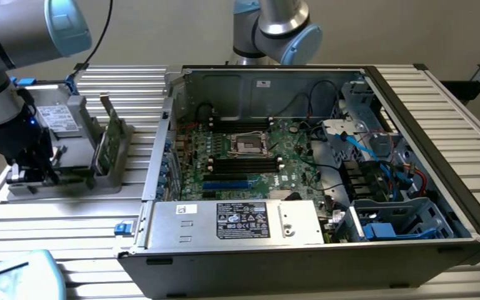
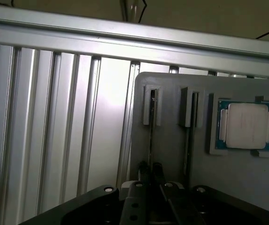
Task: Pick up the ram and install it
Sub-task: 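Pick up the ram and move it above insertion slot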
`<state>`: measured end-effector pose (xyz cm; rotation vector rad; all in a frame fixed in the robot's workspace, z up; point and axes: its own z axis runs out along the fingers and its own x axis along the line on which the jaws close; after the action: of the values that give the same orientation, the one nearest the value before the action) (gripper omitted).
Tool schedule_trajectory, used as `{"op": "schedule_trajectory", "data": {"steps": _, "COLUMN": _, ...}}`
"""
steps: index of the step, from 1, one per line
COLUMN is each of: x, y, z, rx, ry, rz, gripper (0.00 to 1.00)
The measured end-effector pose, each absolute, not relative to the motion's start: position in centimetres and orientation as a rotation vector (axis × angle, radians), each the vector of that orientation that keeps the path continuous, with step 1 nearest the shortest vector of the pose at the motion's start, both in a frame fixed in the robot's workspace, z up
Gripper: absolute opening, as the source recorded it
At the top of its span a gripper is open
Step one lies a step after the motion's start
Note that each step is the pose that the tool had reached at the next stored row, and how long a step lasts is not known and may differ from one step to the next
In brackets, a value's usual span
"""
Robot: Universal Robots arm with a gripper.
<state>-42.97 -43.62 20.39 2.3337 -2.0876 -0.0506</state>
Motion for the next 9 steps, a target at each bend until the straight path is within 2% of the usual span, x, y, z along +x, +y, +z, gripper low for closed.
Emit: {"op": "schedule_trajectory", "data": {"steps": 9, "x": -42.95, "y": -43.2, "z": 20.95, "rx": 2.334, "ry": -2.087, "rz": -0.051, "gripper": 0.14}}
